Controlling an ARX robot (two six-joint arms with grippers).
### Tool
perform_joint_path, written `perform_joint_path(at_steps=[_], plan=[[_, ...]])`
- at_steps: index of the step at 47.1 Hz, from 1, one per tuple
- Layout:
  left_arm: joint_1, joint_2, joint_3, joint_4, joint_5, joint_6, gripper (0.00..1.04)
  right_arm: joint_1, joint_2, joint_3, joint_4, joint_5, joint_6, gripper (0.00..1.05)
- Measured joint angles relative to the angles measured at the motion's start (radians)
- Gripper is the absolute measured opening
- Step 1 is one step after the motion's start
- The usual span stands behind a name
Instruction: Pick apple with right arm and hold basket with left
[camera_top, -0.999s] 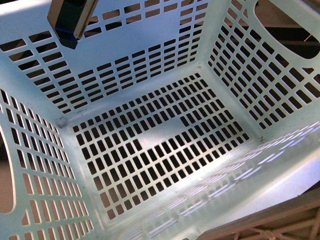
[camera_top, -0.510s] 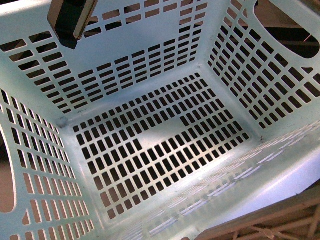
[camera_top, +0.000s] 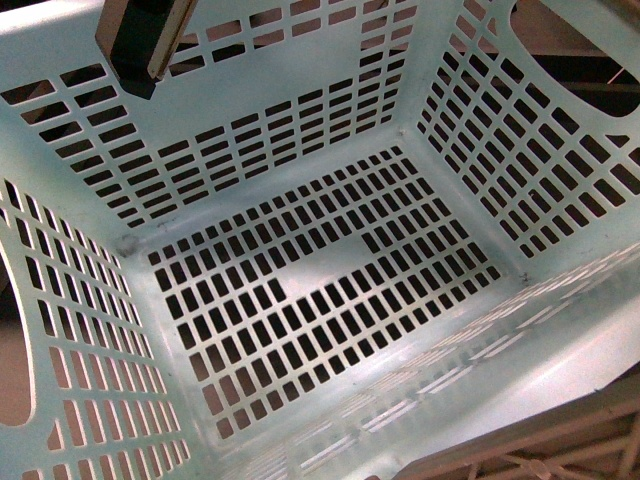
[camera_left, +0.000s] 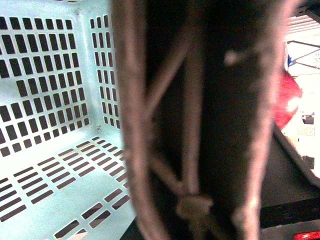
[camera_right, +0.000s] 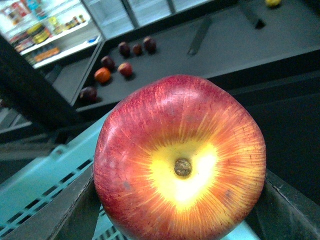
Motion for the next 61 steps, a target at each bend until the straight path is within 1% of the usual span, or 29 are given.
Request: perform_joint_path(at_steps=[6, 13, 14, 16, 20, 21, 22, 27, 31, 32, 33, 35, 36, 38, 40, 41, 43, 46, 47, 49, 50, 52, 60, 61], plan=[[0.0, 0.0, 0.0, 0.0, 0.0, 0.0, 0.05, 0.054, 0.056, -0.014, 0.002, 0.017, 0.034, 0.74], [0.0, 0.0, 0.0, 0.0, 0.0, 0.0, 0.05, 0.077, 0.08, -0.033, 0.008, 0.016, 0.073, 0.74], [0.0, 0.0, 0.0, 0.0, 0.0, 0.0, 0.05, 0.077, 0.08, -0.034, 0.008, 0.016, 0.073, 0.75], [0.0, 0.0, 0.0, 0.0, 0.0, 0.0, 0.05, 0.078, 0.079, -0.035, 0.008, 0.02, 0.077, 0.81], [0.0, 0.0, 0.0, 0.0, 0.0, 0.0, 0.05, 0.072, 0.058, -0.035, 0.002, 0.048, 0.08, 0.95], [0.0, 0.0, 0.0, 0.0, 0.0, 0.0, 0.05, 0.067, 0.044, -0.035, -0.002, 0.067, 0.08, 0.97], [0.0, 0.0, 0.0, 0.0, 0.0, 0.0, 0.05, 0.064, 0.033, -0.035, -0.006, 0.083, 0.079, 0.97], [0.0, 0.001, 0.0, 0.0, -0.006, 0.002, 0.05, 0.047, -0.072, -0.051, -0.045, 0.235, 0.053, 0.96], [0.0, 0.001, -0.001, 0.0, 0.002, -0.002, 0.05, 0.03, -0.2, -0.098, -0.098, 0.399, 0.018, 0.96], [0.0, 0.001, -0.001, 0.0, 0.001, -0.002, 0.05, 0.029, -0.213, -0.103, -0.102, 0.407, 0.017, 0.96], [0.0, 0.001, -0.001, 0.0, -0.003, -0.002, 0.05, 0.019, -0.237, -0.12, -0.09, 0.408, -0.013, 0.94], [0.0, 0.001, -0.001, 0.0, -0.004, 0.002, 0.05, -0.013, -0.285, -0.175, 0.002, 0.312, -0.089, 0.88], [0.0, 0.001, -0.001, 0.0, -0.005, 0.002, 0.05, -0.019, -0.296, -0.187, 0.024, 0.29, -0.108, 0.86], [0.0, 0.001, -0.001, 0.0, -0.005, 0.002, 0.05, -0.048, -0.335, -0.237, 0.104, 0.213, -0.183, 0.79], [0.001, 0.001, -0.001, 0.0, -0.005, 0.002, 0.05, -0.075, -0.367, -0.275, 0.144, 0.141, -0.265, 0.72], [0.0, 0.001, -0.001, 0.0, -0.005, 0.002, 0.05, -0.081, -0.375, -0.284, 0.146, 0.135, -0.272, 0.71], [0.0, 0.001, -0.001, 0.0, -0.004, 0.004, 0.05, -0.105, -0.401, -0.315, 0.155, 0.095, -0.324, 0.64], [0.0, 0.001, -0.001, 0.0, 0.0, 0.003, 0.05, -0.137, -0.433, -0.357, 0.155, 0.058, -0.363, 0.53], [0.0, 0.001, -0.001, 0.0, 0.001, 0.003, 0.05, -0.142, -0.438, -0.363, 0.155, 0.054, -0.37, 0.52], [0.0, 0.001, -0.001, 0.0, 0.003, 0.003, 0.05, -0.163, -0.459, -0.386, 0.153, 0.034, -0.386, 0.45], [0.0, 0.001, -0.001, 0.0, 0.003, 0.002, 0.05, -0.177, -0.476, -0.4, 0.15, 0.021, -0.394, 0.39], [0.0, 0.001, -0.001, 0.0, 0.003, 0.002, 0.05, -0.201, -0.504, -0.421, 0.146, -0.002, -0.403, 0.31], [0.0, 0.001, -0.001, 0.0, -0.005, 0.003, 0.05, -0.262, -0.586, -0.477, 0.121, -0.06, -0.417, 0.03], [0.0, 0.001, -0.001, 0.0, -0.004, 0.003, 0.05, -0.266, -0.591, -0.48, 0.119, -0.064, -0.422, 0.02]])
